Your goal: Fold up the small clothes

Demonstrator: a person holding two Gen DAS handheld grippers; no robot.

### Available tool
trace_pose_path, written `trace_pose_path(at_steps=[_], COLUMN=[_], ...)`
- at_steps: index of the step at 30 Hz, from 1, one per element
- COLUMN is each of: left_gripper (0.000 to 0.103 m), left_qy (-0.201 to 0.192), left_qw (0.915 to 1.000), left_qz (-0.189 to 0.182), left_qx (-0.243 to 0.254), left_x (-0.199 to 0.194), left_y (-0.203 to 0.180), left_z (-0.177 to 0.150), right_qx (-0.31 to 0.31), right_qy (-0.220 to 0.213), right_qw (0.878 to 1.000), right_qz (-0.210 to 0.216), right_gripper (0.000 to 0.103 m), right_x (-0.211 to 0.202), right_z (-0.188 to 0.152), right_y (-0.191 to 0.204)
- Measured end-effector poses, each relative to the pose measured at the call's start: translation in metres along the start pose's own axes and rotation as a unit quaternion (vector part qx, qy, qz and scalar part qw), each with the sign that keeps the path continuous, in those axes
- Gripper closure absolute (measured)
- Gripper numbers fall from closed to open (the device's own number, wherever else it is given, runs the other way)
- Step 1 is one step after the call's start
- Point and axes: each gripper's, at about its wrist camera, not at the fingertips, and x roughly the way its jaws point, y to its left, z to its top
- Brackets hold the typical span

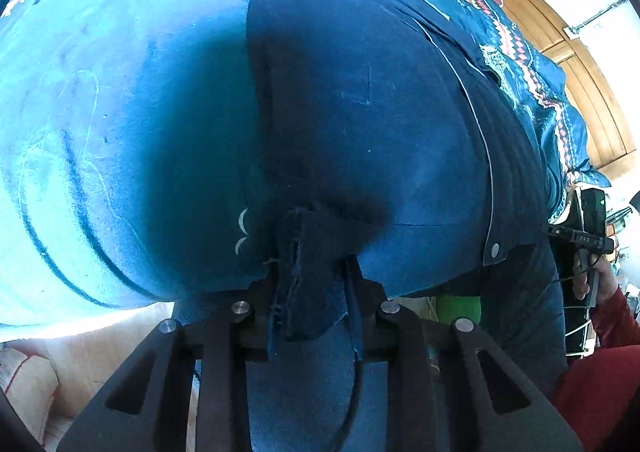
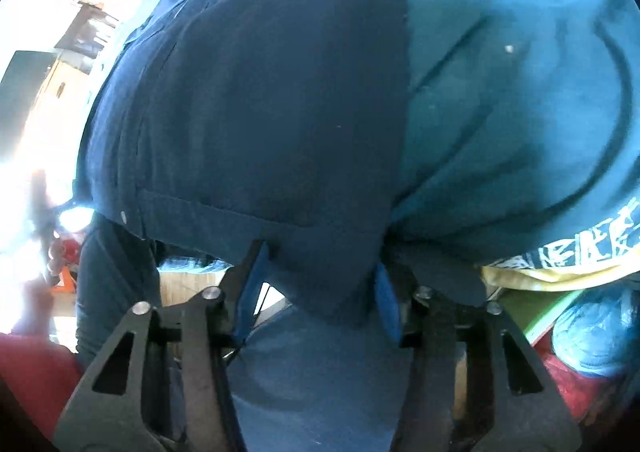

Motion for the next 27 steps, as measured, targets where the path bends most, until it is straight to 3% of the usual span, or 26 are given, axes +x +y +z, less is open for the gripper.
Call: trace_pose_path(at_steps=[3, 6, 12, 19, 27], left_gripper=[0.076, 0.074, 0.069, 0.066, 0.065], left_qy=[-0.003, -0.001, -0.007, -0.009, -0.012], left_qw=[0.9996, 0.9964, 0.9806, 0.9761, 0.9818], left_qz=[0.023, 0.074, 0.171, 0.189, 0.169], left_qx=[0.013, 0.04, 0.096, 0.107, 0.087], left_x=[-0.001, 0.0, 0.006, 0.007, 0.005], left_y=[-0.007, -0.022, -0.053, -0.061, -0.05], left_z=[-0.002, -0.001, -0.001, 0.001, -0.002], right_qx=[0.006, 0.004, 0.0, 0.005, 0.01], right_qy=[-0.007, -0.016, -0.02, -0.022, -0.024], right_qw=[1.0, 1.0, 1.0, 1.0, 1.0], right_qz=[0.004, -0.005, -0.016, -0.017, -0.012], right_gripper=[0.054, 0.053, 0.054, 0.054, 0.054], right_x=[-0.002, -0.003, -0.002, -0.004, -0.005], right_z=[-0.001, -0.004, -0.006, -0.007, -0.007], right_y=[-0.002, -0.001, 0.001, -0.001, -0.002])
